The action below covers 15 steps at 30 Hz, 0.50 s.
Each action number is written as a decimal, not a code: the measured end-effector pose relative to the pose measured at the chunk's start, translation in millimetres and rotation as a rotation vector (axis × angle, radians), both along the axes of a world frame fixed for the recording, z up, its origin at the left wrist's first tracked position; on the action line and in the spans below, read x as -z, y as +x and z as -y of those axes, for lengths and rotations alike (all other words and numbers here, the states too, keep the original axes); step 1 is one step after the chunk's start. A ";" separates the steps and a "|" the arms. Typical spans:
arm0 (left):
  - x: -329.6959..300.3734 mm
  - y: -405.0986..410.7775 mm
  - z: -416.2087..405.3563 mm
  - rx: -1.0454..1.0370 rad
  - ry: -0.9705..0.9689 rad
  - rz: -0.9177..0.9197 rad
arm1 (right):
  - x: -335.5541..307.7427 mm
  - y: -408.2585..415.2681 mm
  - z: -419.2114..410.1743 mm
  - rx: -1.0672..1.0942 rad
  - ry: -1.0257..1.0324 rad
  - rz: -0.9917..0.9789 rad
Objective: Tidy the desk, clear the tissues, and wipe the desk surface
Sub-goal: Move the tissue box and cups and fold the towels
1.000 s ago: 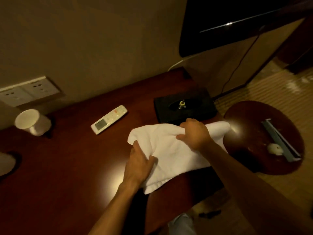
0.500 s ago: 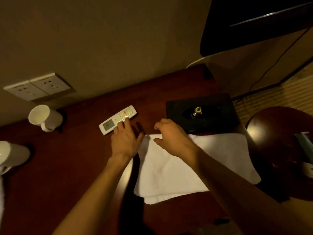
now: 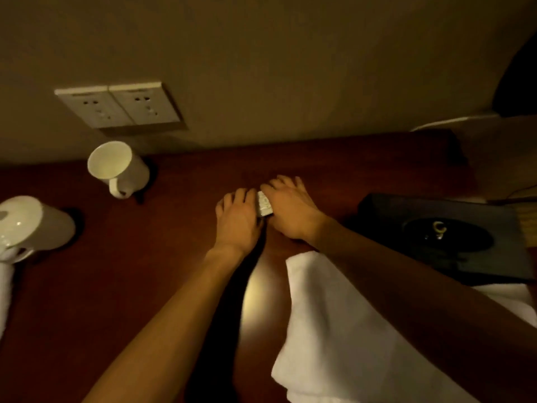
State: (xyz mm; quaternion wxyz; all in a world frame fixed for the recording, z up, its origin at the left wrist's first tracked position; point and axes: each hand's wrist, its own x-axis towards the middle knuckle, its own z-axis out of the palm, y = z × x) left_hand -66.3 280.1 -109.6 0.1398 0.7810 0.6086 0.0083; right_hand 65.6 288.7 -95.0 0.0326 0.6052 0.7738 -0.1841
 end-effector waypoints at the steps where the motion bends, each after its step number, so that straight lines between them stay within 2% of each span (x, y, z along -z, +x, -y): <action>1: 1.0 -0.7 -0.9 0.001 0.021 0.005 | -1.0 -0.3 -3.6 -0.016 -0.009 0.010; 7: -10.4 36.5 33.0 -0.051 -0.010 0.148 | -26.7 31.5 3.6 -0.153 -0.083 0.183; 15: -3.9 112.9 57.2 -0.051 -0.140 0.238 | -20.1 92.0 31.7 -0.088 -0.212 0.373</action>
